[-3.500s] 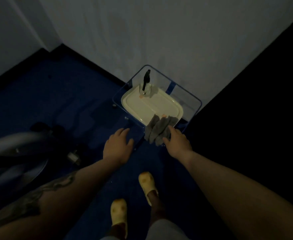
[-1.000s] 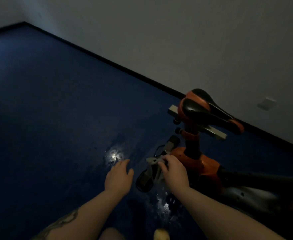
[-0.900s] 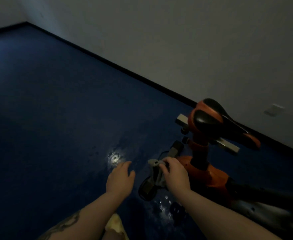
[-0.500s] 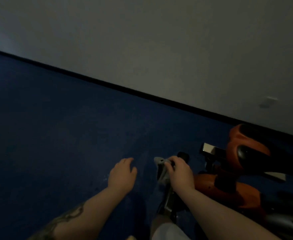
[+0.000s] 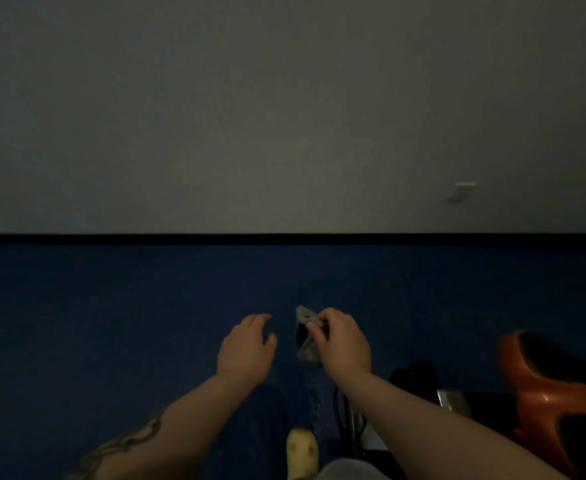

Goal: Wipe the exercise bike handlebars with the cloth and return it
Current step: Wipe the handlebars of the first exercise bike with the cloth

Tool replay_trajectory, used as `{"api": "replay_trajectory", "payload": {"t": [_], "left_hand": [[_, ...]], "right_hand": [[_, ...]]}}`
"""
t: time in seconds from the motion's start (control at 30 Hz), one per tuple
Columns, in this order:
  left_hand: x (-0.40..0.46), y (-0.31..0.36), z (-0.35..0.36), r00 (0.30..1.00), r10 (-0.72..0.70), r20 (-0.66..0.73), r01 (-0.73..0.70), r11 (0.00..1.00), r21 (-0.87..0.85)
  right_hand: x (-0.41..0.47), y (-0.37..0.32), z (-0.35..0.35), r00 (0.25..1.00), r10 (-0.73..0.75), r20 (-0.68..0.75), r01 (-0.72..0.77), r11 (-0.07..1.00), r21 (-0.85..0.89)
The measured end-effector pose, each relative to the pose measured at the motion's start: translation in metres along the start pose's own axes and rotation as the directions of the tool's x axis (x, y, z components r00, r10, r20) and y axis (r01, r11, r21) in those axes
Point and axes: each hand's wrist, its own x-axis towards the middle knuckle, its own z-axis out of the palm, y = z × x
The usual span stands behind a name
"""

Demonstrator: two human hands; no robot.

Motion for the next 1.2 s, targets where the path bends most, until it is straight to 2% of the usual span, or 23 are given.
{"api": "replay_trajectory", "payload": {"t": [0.2, 0.4, 0.53, 0.67, 0.8, 0.93, 1.1, 1.2], "left_hand": [[0.096, 0.013, -0.03, 0.996, 0.064, 0.054, -0.06, 0.995, -0.074], [0.226, 0.043, -0.058, 0.941, 0.282, 0.187, -0.291, 0.957, 0.021], [0.302, 0.079, -0.072, 0.852, 0.424, 0.307, -0.469, 0.878, 0.091], [0.342, 0.133, -0.055, 0.755, 0.49, 0.436, -0.565, 0.824, 0.052], [0.35, 0.191, -0.017, 0.609, 0.566, 0.555, -0.672, 0.74, -0.017], [0.36, 0.249, 0.017, 0.469, 0.65, 0.598, -0.771, 0.631, -0.081], [0.391, 0.313, 0.044, 0.388, 0.65, 0.653, -0.834, 0.549, -0.05], [0.41, 0.357, 0.062, 0.378, 0.658, 0.651, -0.838, 0.542, -0.062]], "right_hand": [[0.089, -0.025, -0.004, 0.987, 0.117, -0.106, -0.114, 0.993, 0.035], [0.175, -0.031, -0.017, 0.928, 0.267, -0.26, -0.262, 0.964, 0.054], [0.203, -0.026, -0.029, 0.804, 0.434, -0.407, -0.399, 0.9, 0.173], [0.211, -0.01, -0.047, 0.632, 0.601, -0.489, -0.526, 0.796, 0.3], [0.215, 0.017, -0.075, 0.481, 0.67, -0.565, -0.618, 0.716, 0.324], [0.227, 0.051, -0.1, 0.338, 0.732, -0.592, -0.666, 0.63, 0.4], [0.241, 0.094, -0.139, 0.226, 0.774, -0.591, -0.67, 0.564, 0.483], [0.252, 0.121, -0.166, 0.162, 0.788, -0.594, -0.667, 0.531, 0.522]]}}
